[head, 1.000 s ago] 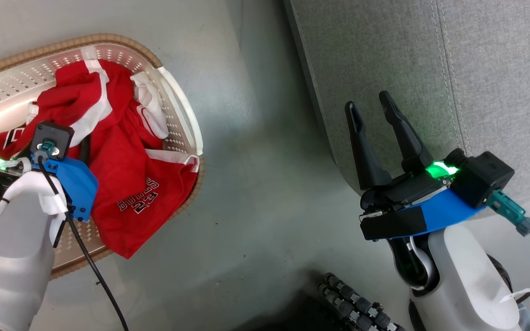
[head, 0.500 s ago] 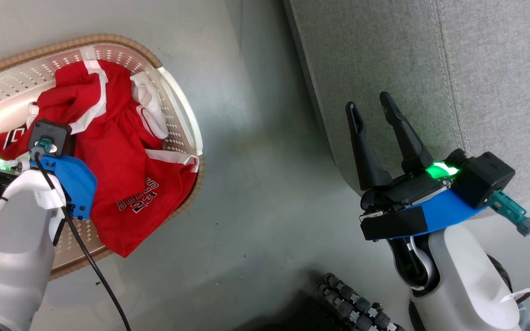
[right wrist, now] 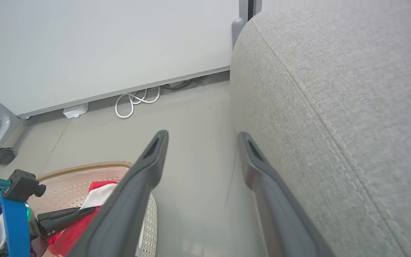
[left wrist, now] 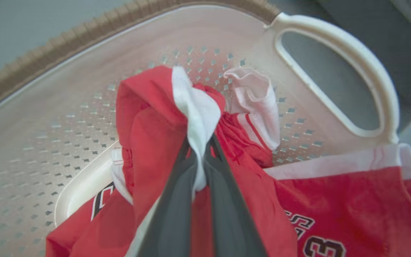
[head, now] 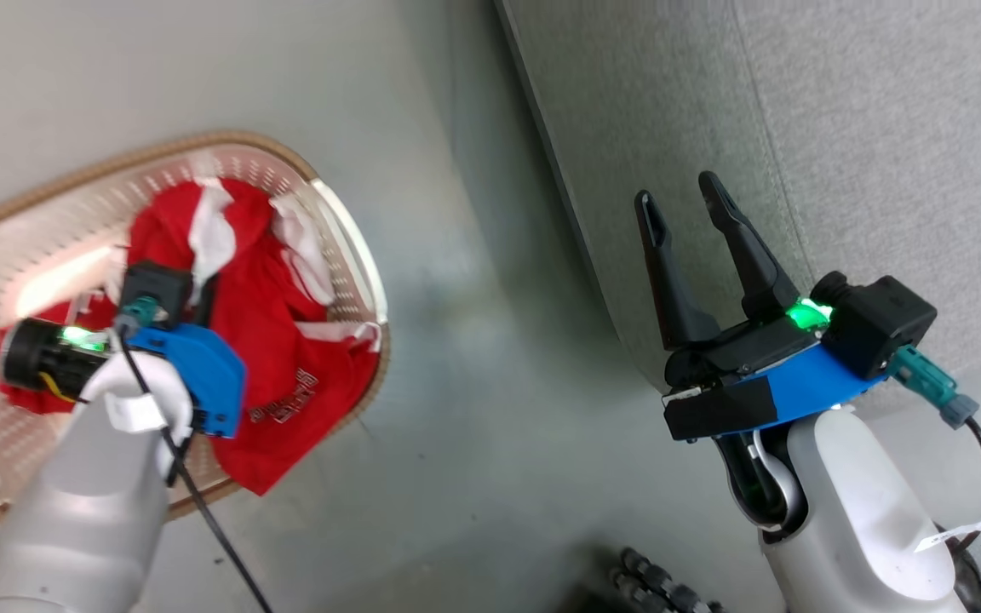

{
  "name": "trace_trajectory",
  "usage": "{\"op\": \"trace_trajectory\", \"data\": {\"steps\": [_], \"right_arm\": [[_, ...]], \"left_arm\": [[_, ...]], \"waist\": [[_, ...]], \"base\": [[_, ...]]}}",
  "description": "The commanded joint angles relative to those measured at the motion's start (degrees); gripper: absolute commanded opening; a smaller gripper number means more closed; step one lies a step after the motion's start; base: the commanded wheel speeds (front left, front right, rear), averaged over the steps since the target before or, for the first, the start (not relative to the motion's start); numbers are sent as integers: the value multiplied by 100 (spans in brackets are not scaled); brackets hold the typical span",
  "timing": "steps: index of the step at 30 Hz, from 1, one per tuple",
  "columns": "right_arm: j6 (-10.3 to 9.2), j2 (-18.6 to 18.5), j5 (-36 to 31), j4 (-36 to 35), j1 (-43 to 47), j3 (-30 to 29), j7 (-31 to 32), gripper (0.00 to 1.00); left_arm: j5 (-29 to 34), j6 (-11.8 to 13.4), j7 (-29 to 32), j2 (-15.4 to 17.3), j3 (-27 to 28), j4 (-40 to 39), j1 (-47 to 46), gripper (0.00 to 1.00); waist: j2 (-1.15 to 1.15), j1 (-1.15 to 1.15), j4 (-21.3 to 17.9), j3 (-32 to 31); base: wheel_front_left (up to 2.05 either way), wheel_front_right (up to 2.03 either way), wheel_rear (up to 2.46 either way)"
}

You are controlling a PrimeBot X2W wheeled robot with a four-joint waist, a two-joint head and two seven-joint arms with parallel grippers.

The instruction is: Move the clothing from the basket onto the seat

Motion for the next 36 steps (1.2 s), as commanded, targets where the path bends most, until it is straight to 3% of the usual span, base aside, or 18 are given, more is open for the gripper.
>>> {"op": "trace_trajectory", "data": {"steps": [1, 15, 26, 36], "right_arm": [[1, -7, -58, 56, 55, -24, -33, 100], [1, -12, -704, 689, 658, -206, 14, 100], [1, -10, -904, 674, 1159, -283, 383, 100], [1, -10, -857, 506, 1533, -180, 682, 100]], "left_arm": [[-31, -43, -66, -83, -42, -53, 100, 0], [-338, -155, -239, -899, -445, -777, 871, 0], [-717, -142, -237, -1118, -1151, -1572, 914, 0], [-1148, -143, -234, -1273, -1882, -1873, 482, 0]], "waist": [[0, 0, 282, -492], [0, 0, 1145, -2580], [0, 0, 1605, -3652], [0, 0, 1799, -4293]], "base": [[0, 0, 0], [0, 0, 0], [0, 0, 0], [0, 0, 0]]}}
